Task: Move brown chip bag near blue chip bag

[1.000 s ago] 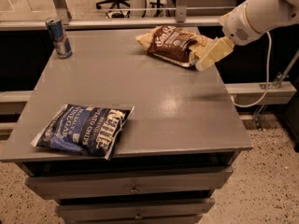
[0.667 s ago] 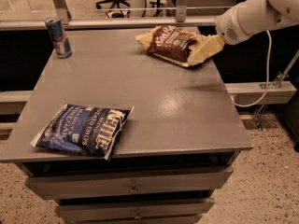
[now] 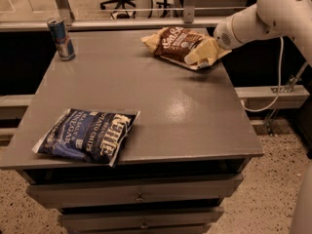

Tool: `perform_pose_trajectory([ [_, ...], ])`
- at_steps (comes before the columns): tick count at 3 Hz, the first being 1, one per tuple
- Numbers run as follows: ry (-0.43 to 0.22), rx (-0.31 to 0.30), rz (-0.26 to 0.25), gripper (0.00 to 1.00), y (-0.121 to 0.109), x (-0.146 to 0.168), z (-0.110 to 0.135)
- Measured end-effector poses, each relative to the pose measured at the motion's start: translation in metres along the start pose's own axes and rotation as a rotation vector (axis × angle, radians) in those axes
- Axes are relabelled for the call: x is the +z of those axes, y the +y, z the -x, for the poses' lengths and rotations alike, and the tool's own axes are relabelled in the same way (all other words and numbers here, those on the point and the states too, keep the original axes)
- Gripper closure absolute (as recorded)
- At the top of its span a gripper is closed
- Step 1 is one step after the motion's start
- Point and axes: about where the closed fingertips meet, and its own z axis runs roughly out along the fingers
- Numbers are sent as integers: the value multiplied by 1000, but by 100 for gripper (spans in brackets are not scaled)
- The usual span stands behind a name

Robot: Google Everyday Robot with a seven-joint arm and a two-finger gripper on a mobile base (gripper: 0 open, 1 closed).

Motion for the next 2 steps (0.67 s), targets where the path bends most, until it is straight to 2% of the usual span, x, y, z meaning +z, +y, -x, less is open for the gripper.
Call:
perform_pose_trajectory([
  [2,-13,63,10,49,-6,15,-11],
])
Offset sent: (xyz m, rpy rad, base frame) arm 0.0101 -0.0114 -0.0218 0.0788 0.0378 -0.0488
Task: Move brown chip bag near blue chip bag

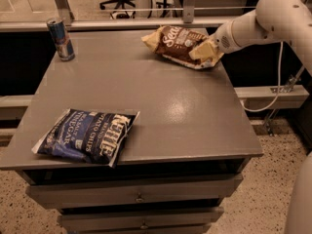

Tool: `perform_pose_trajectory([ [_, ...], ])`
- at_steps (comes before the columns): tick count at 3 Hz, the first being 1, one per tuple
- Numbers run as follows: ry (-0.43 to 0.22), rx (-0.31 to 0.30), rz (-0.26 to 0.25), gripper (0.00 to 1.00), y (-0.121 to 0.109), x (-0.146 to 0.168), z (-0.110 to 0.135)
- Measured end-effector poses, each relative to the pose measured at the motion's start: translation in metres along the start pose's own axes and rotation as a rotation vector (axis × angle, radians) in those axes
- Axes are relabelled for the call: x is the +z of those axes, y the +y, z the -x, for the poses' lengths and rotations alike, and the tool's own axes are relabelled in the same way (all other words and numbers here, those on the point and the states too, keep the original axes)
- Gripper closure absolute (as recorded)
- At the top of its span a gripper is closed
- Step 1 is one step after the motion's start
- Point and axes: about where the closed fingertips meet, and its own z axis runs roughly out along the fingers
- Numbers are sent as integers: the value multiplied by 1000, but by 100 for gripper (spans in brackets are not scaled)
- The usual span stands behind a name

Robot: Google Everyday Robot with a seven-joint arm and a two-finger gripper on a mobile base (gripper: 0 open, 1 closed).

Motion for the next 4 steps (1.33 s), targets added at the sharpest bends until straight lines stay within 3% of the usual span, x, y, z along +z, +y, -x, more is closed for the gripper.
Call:
perform_pose_trajectory([
  [1,-16,7,14,72,0,-2,0],
  [2,-52,-19,34,95,5,-15,15],
  [4,-113,-132,106,100,35,-62,54],
])
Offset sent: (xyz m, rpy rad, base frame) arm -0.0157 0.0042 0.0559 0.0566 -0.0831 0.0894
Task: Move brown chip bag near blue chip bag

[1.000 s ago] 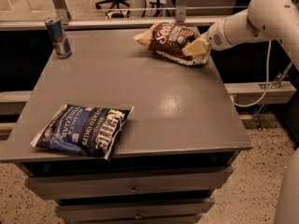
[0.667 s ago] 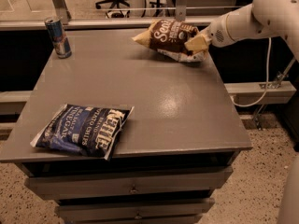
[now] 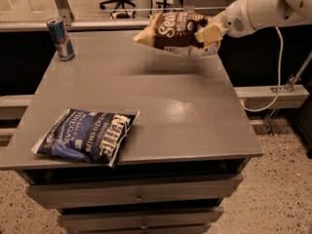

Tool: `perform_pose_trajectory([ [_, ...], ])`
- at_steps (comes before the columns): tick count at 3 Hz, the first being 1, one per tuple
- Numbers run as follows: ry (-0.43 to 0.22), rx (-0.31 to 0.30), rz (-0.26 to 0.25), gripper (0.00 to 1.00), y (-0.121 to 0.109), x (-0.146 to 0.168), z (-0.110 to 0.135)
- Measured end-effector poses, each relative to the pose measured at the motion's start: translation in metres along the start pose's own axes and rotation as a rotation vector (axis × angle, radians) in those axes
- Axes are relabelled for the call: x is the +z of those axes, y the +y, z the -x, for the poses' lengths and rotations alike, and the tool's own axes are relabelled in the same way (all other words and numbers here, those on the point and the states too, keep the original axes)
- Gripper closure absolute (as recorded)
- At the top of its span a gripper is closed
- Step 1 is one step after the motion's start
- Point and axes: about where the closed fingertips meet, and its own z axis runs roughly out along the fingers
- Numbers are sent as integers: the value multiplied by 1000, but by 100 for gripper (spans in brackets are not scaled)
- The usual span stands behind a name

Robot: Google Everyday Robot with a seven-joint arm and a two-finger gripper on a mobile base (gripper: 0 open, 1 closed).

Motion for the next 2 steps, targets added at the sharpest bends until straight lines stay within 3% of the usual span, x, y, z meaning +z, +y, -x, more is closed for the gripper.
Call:
perform_pose_trajectory([
  [1,88,-86,50,100,43,-29,0],
  [2,246,-116,68,100,96,-33,-26],
])
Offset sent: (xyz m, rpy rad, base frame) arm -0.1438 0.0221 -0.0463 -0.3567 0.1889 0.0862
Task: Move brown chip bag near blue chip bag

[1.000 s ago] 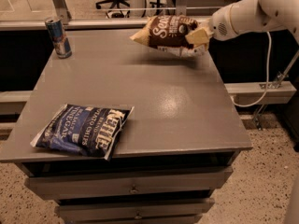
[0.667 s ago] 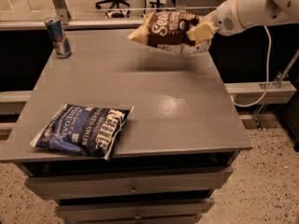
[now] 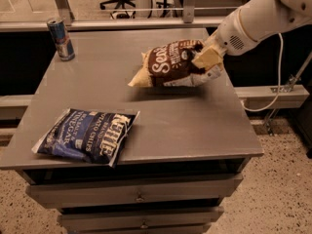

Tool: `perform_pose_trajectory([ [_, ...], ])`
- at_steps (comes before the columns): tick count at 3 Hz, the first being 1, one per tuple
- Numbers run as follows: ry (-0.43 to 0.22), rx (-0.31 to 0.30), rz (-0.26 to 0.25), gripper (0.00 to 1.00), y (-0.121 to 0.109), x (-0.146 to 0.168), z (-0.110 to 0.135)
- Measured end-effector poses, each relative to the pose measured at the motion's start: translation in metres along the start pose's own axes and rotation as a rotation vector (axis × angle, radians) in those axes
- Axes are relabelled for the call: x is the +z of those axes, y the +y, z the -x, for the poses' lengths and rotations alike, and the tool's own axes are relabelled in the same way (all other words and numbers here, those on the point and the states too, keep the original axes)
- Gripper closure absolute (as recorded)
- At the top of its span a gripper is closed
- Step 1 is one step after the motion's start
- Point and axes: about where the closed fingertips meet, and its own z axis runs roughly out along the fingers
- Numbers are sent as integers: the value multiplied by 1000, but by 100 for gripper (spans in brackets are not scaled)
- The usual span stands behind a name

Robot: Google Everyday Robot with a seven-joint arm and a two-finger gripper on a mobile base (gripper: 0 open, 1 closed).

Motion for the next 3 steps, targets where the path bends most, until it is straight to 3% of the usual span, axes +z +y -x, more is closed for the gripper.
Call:
perform_pose_trajectory([
  [1,134,95,37,100,66,28,-13],
  [3,176,149,52,100,109,31,6],
])
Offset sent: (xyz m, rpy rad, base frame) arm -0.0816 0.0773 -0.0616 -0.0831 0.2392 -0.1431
